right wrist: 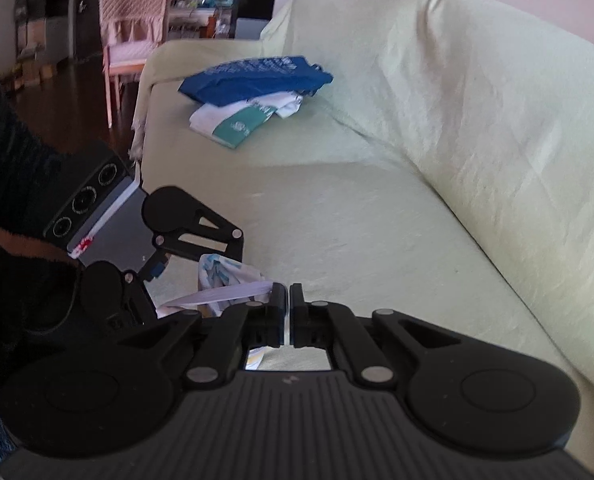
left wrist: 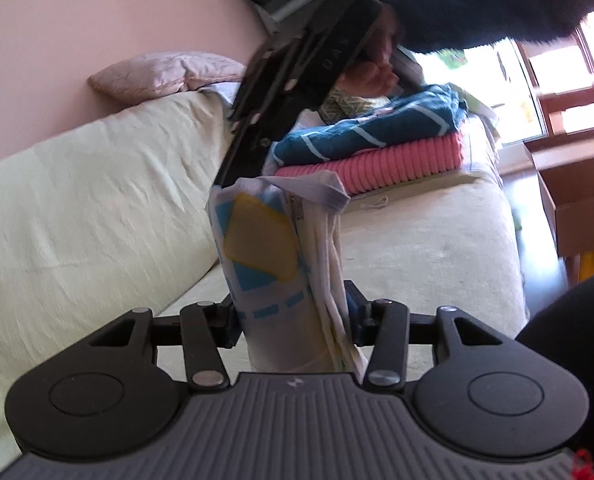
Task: Fold shopping bag
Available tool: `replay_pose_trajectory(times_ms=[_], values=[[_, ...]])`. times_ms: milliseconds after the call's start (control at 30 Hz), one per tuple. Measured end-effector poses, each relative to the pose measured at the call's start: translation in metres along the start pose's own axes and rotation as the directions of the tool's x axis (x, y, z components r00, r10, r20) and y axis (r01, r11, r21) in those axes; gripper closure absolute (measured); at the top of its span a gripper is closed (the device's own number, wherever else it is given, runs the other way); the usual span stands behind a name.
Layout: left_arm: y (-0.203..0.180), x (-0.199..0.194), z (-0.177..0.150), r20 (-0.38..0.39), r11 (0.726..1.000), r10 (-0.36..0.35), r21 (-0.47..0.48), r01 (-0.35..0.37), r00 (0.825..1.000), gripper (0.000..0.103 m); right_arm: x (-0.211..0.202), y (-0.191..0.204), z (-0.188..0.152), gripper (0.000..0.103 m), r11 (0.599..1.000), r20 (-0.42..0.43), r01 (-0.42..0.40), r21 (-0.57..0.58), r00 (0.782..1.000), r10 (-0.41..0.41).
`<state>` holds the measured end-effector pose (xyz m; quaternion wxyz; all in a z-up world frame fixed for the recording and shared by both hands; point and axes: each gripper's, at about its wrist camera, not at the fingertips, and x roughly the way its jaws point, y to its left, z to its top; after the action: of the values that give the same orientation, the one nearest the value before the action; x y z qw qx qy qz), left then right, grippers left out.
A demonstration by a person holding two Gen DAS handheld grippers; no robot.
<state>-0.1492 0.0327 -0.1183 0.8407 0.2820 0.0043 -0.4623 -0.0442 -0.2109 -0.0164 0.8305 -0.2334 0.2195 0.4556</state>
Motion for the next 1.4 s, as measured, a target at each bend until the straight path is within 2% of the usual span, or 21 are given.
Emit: replay_pose_trajectory(times_ms=[233,500,700,800,900,1133,1300,1400], values=[[0.000,-0.005,0.004,-0.028,0.997,0.010,0.079,-0.007,1.000,0.050,0.001,0.003,0.006,0.103,1.000,-0.021,-0.005,-0.014,1.000,0.004],[-0.006,0.001,0.012,-0.041,0.994,0.007,0.113,-0.003,0.999,0.050,0.003,0.006,0.015,0.103,1.000,-0.035,-0.005,-0.027,0.999,0.004],[-0.010,0.005,0.015,-0.058,0.991,0.002,0.133,0.006,0.998,0.050,0.009,0.014,0.026,0.103,0.996,-0.067,-0.015,-0.089,0.998,0.010],[-0.019,0.020,0.021,-0.076,0.990,0.010,0.143,0.001,0.997,0.049,0.011,0.020,0.032,0.103,0.990,-0.094,-0.012,-0.143,0.996,-0.002],[-0.028,0.036,0.027,-0.096,0.988,0.023,0.157,-0.008,0.995,0.049,0.018,0.029,0.041,0.103,0.976,-0.130,0.003,-0.217,0.991,-0.032],[-0.034,0.045,0.030,-0.123,0.987,0.052,0.159,-0.032,0.991,0.048,0.025,0.048,0.051,0.103,0.945,-0.177,0.020,-0.327,0.981,-0.082],[-0.035,0.050,0.031,-0.121,0.992,0.054,0.122,-0.039,0.991,0.048,0.026,0.062,0.050,0.103,0.932,-0.212,0.073,-0.355,0.965,-0.157],[-0.037,0.053,0.031,-0.117,0.995,0.046,0.099,-0.035,0.992,0.048,0.026,0.070,0.050,0.099,0.922,-0.232,0.104,-0.373,0.952,-0.201]])
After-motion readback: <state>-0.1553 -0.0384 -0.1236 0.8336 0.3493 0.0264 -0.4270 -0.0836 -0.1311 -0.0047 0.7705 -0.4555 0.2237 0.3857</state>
